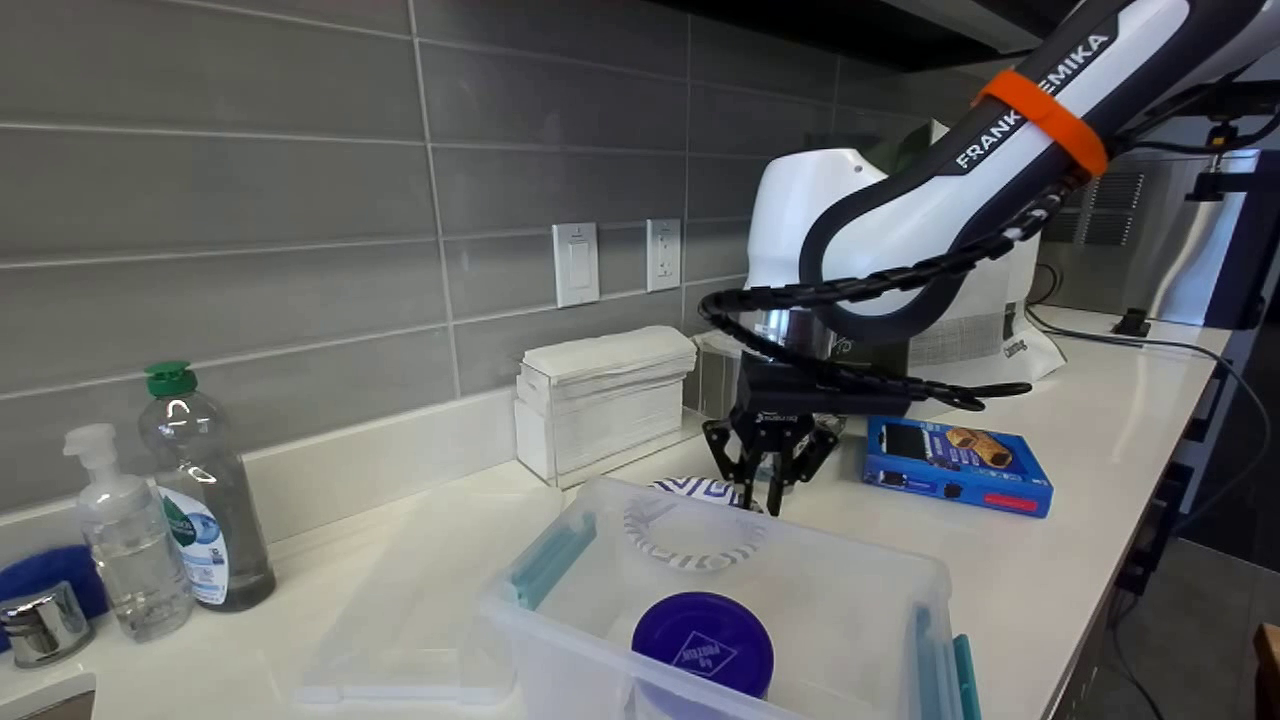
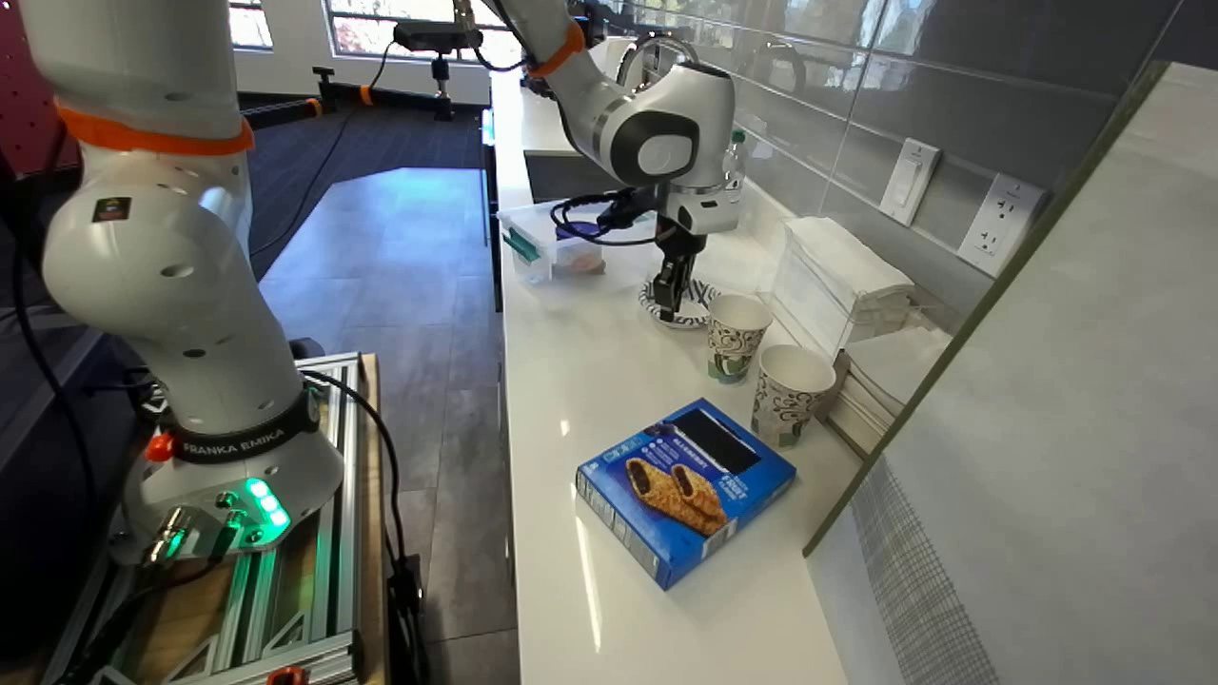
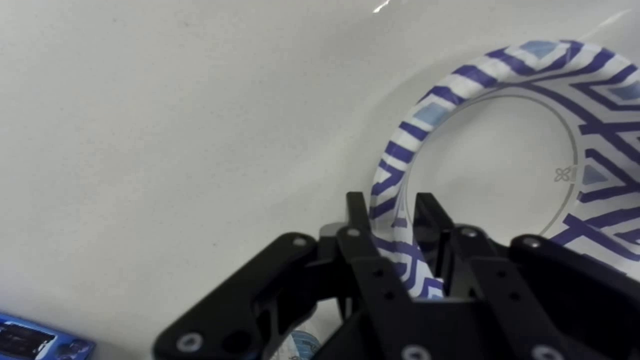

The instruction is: Unstack the black and white bowls.

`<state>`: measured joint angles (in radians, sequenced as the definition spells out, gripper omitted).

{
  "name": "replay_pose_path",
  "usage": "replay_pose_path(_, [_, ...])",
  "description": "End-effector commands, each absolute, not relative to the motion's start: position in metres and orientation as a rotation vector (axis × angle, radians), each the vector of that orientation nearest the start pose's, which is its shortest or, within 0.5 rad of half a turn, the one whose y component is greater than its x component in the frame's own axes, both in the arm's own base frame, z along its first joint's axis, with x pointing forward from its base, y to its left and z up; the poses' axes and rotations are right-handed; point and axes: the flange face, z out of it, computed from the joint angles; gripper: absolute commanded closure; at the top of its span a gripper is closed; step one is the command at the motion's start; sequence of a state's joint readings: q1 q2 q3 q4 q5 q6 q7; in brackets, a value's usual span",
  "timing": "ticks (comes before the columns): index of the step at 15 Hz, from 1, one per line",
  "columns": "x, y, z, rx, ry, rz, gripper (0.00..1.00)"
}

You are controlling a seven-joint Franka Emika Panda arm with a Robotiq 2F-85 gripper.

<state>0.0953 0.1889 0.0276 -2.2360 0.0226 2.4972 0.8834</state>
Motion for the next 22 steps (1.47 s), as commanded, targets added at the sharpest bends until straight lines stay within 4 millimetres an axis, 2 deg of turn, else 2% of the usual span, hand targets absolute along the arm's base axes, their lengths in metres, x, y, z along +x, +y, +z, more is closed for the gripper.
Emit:
replay_pose_path(1, [0.547, 0.07, 0.289, -2.856, 1.179, -0.099, 0.69])
replay_pose_path(8, [0.547, 0.07, 0.284, -2.856, 1.177, -0.094, 0.7])
replay_pose_path(13, [0.546, 0.068, 0.285, -2.857, 1.177, -0.096, 0.98])
replay_pose_path(14, [0.546, 0.068, 0.286, -2.857, 1.176, -0.097, 0.95])
replay_pose_path(17, [0.546, 0.068, 0.29, -2.854, 1.174, -0.106, 0.99])
replay_pose_path(22, [0.544, 0.067, 0.303, -2.848, 1.167, -0.126, 0.99])
